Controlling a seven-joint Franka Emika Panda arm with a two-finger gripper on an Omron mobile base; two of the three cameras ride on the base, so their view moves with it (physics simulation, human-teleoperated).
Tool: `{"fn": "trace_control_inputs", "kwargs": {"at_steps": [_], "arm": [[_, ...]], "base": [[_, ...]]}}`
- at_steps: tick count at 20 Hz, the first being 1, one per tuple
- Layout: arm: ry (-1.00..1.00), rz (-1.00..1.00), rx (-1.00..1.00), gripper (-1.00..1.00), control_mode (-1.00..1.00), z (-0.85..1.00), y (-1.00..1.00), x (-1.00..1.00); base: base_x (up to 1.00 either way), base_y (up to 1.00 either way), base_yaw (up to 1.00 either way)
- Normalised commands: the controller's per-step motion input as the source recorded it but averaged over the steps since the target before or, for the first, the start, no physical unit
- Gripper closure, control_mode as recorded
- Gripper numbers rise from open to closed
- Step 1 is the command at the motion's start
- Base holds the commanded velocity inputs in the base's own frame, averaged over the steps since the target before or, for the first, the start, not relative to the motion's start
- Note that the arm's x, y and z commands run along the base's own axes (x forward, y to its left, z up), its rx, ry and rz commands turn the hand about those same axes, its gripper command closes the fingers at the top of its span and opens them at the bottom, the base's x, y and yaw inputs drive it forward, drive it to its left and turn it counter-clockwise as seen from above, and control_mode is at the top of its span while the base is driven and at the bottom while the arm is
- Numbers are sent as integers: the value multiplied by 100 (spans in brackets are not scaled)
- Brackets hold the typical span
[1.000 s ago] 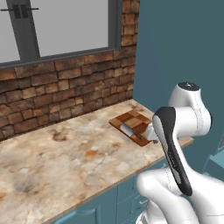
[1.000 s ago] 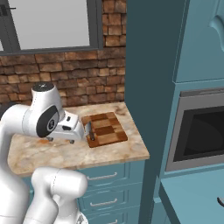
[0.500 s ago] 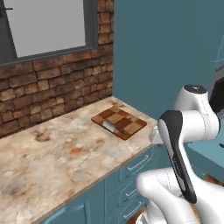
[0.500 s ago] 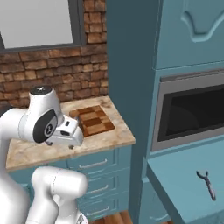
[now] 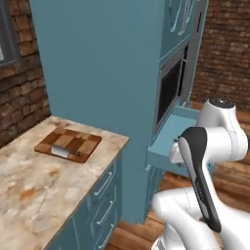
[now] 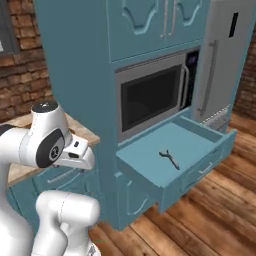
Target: Open the drawer on the left and place the cutting tools on the cutting board.
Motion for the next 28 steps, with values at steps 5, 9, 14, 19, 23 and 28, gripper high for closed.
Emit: {"fn": "trace_control_inputs", "kwargs": {"at_steps": [5, 9, 14, 19, 23, 28], "arm": [[0, 0, 0, -100, 100, 0, 0, 0], [0, 0, 0, -100, 100, 0, 0, 0], [0, 0, 0, -100, 100, 0, 0, 0], [0, 0, 0, -100, 100, 0, 0, 0], [0, 0, 0, -100, 100, 0, 0, 0], [0, 0, 0, -100, 100, 0, 0, 0]], "base": [[20, -9, -64], [18, 0, -62], [77, -1, -29], [61, -5, -8], [52, 56, -20], [32, 45, -19]]}}
